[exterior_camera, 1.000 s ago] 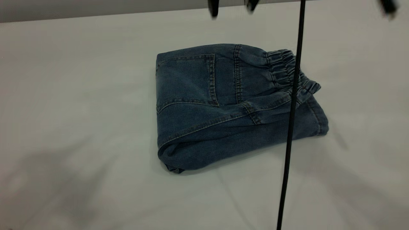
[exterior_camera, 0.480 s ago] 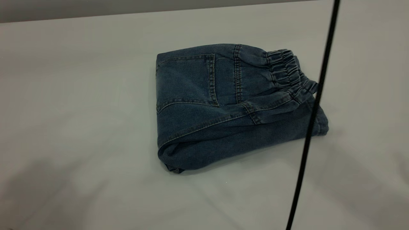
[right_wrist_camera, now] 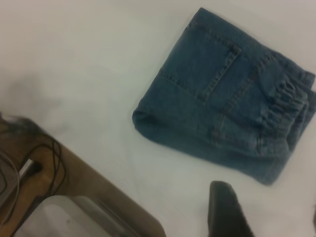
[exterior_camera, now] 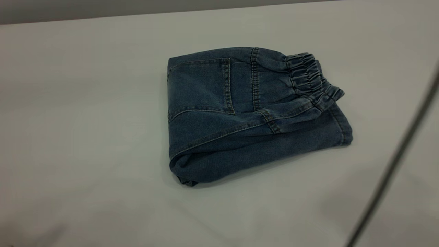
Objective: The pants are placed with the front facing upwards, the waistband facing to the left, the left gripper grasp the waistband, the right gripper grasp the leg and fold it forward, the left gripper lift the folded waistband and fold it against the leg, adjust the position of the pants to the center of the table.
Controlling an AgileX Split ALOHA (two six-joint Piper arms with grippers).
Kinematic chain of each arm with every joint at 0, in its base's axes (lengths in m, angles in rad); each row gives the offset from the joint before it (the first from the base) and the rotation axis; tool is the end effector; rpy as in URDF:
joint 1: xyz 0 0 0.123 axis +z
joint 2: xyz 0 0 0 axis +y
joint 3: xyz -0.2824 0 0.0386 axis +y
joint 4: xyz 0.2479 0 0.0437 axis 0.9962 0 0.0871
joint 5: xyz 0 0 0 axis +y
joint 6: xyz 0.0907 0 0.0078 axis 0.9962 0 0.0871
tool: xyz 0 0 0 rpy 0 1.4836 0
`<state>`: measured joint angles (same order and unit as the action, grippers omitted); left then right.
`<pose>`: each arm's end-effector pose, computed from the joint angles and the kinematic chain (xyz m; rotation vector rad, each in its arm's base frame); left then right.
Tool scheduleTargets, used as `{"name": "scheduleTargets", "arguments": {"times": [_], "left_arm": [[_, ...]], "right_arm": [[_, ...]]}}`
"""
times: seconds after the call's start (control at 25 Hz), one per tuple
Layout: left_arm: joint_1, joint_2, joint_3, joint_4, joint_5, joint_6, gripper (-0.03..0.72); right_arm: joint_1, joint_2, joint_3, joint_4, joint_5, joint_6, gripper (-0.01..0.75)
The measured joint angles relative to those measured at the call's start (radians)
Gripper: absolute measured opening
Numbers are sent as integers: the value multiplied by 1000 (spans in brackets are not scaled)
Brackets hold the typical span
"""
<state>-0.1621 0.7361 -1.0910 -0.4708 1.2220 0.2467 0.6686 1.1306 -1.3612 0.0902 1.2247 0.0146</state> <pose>0.0870 -0.0536 0.4126 0.4914 2.2338 -0.5529 0.1536 0.1312 0.4227 -0.8070 2.3847 0.4039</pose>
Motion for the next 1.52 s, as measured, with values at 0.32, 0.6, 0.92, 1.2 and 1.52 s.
{"name": "scheduleTargets", "arguments": {"times": [0.32,0.6,0.92,1.2,1.52], "left_arm": [[0,-285,183,53,2,-74,408],[0,-534,269,250,3,-219,407],[0,-637,389,329,-2,-235,407],[0,-638,544,343,-120,-232,405],[0,-638,591,348,-149,-226,405]], "right_arm": [[0,-320,243,15,0,11,315],[0,-593,437,14,-2,19,315],[0,-865,639,9,-117,28,315],[0,-943,813,-27,-190,28,315],[0,-940,847,-15,-168,38,315]]}}
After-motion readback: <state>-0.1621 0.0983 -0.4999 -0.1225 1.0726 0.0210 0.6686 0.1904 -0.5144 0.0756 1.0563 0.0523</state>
